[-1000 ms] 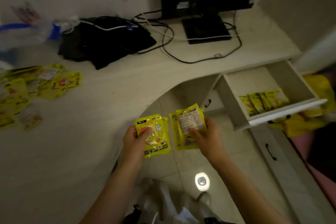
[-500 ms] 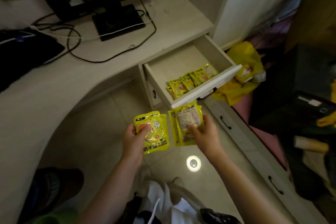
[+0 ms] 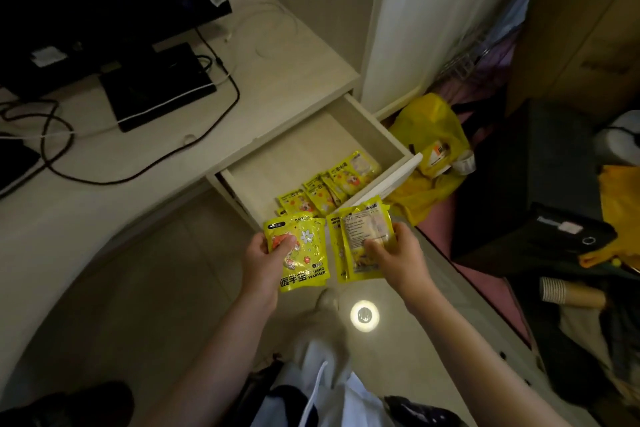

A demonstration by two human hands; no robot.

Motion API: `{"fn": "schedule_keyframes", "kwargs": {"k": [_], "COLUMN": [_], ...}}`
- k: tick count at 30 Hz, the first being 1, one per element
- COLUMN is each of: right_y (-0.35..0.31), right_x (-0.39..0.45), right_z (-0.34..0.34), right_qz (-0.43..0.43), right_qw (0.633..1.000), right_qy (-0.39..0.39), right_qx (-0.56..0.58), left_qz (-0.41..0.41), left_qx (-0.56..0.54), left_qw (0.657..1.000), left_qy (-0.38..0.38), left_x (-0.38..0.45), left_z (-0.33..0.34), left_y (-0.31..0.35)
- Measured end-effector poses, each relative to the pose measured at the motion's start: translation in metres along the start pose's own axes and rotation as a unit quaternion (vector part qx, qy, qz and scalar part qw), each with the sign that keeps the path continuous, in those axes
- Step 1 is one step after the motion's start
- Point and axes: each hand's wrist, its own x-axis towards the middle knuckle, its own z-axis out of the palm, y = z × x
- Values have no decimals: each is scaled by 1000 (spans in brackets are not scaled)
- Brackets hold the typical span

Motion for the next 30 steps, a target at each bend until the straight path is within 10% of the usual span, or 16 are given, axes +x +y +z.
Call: {"fn": "schedule_keyframes", "kwargs": {"k": [30], "right_y": [-74], "right_x": [306], "right_z": [-40], "right_qz": [-3], "right_qw": [973], "right_qy": [-205], "right_qx": [-108], "left_qz": [-91], "left_qx": [-25], "left_qw": [973], "left_qy": [211], "left_x": [143], "left_z": [158], "left_y": [48]}}
